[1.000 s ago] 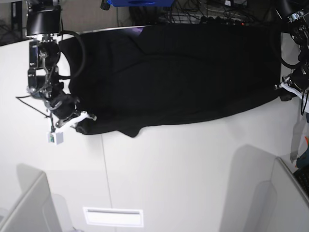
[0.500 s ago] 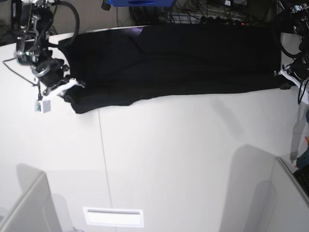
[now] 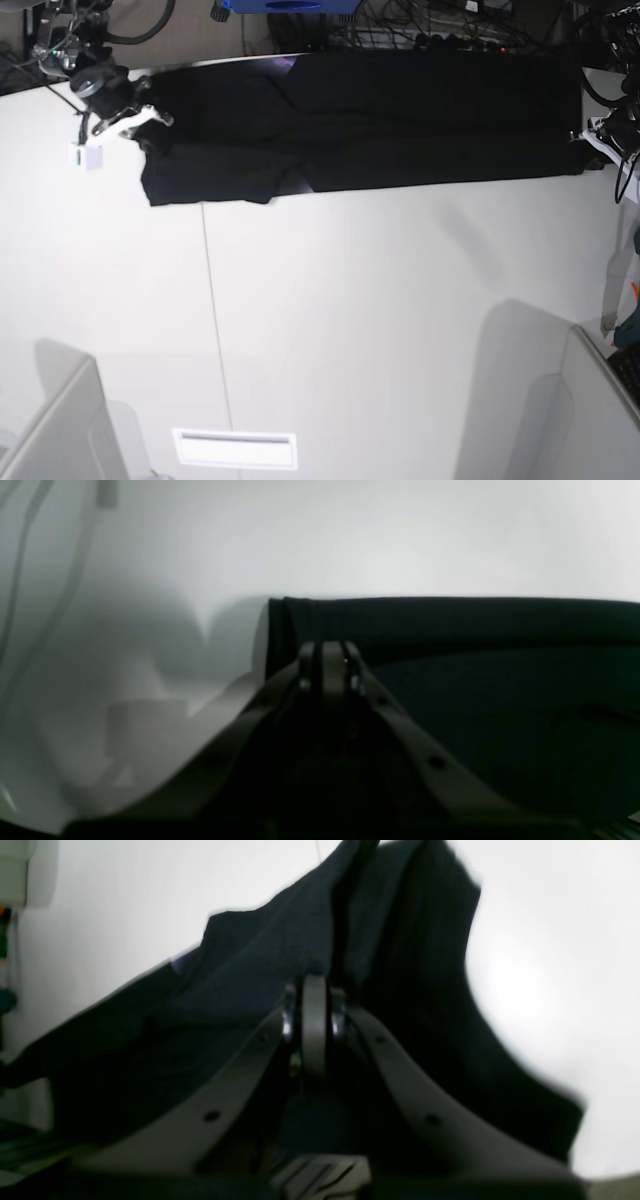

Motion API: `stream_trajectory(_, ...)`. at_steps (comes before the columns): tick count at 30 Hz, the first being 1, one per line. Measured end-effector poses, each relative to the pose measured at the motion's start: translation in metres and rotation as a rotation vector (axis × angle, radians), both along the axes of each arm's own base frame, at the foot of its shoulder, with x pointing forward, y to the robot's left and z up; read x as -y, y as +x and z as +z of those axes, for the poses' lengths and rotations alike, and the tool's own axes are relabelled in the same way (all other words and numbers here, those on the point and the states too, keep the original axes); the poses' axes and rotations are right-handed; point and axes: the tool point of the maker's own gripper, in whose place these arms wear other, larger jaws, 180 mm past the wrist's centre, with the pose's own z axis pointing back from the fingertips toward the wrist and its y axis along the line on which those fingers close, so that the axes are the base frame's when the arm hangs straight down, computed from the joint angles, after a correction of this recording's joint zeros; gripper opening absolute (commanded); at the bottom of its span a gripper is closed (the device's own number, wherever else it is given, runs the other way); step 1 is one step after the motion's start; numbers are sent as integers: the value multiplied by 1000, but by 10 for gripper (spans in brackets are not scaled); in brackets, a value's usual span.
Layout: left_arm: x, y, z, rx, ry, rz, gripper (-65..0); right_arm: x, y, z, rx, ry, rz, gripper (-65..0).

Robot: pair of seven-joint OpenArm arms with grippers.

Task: Fold the T-shirt properly
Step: 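Release the hem and reposition both grippers over the folded strip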

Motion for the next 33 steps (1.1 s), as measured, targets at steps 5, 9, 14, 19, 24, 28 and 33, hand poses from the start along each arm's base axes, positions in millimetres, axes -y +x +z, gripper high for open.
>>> stream_trajectory(5,0,-2,-2,-7,-1,1,-650,-1,-2,0,-2,6,1,-650)
stream_trajectory(9,0,-13,-7,-38,0,0,-650,-2,-15,-7,-44,7,7,-650)
stream_trajectory(14,-6,-19,-6,-64,24,-11,-650,7,-13,-4,-33,-19,20,-650)
stream_trajectory(19,-3,-21,-11,-74,17,-12,-650,6,-15,-6,-42,-16,18,-650)
stream_trajectory(24,-13,-27,-13,-110,84,-9,-650,14,-20,-16,-76,-78,19,-650)
stream_trajectory(28,-14,-28,-15,-116,86,-7,-650,12,-26,-20,-93,-78,23,-650)
stream_trajectory(33,-14,-30,-16,-120,87,-8,-650,13,-31,-22,-105,-83,23,-503)
